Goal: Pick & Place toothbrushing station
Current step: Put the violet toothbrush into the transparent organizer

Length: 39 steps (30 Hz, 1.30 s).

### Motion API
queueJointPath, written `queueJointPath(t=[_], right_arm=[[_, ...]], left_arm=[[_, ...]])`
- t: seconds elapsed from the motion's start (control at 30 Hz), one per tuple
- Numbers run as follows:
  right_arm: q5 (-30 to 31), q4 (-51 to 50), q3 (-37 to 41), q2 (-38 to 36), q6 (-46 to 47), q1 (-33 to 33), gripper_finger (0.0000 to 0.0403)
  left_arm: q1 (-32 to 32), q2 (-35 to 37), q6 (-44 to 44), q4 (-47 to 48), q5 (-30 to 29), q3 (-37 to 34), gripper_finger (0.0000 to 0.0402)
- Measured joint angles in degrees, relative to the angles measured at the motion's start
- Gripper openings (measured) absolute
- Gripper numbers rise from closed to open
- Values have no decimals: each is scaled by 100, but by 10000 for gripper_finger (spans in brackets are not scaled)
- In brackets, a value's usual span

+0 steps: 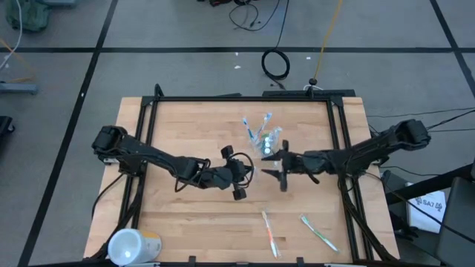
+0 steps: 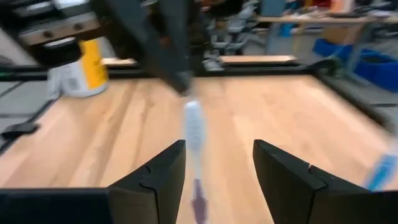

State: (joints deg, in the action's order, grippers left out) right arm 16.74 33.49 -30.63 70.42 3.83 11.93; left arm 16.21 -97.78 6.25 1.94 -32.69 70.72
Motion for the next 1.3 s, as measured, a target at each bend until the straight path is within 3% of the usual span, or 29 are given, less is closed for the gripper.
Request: queueJointPath(t=[0.1,0.27,0.47,0.77,1.3], right_arm=[[-351,150,-105,295,2,-74,183],[-377,203,-228,588,122,-219,183],[-1226,603,-254,919,300,-428,183],[-1240,946,-249,1125,302,-675,178],[-1253,1165,-249,1127,-2,-680,11]], left_arm=[[0,0,0,1,-42,0,3],[0,0,-12,-4,-44,0,2],[-2,0,-79,-84,-313,0,2],[-4,0,-128,-167,-374,0,6],[-4,0,-133,-180,-509,0,15]])
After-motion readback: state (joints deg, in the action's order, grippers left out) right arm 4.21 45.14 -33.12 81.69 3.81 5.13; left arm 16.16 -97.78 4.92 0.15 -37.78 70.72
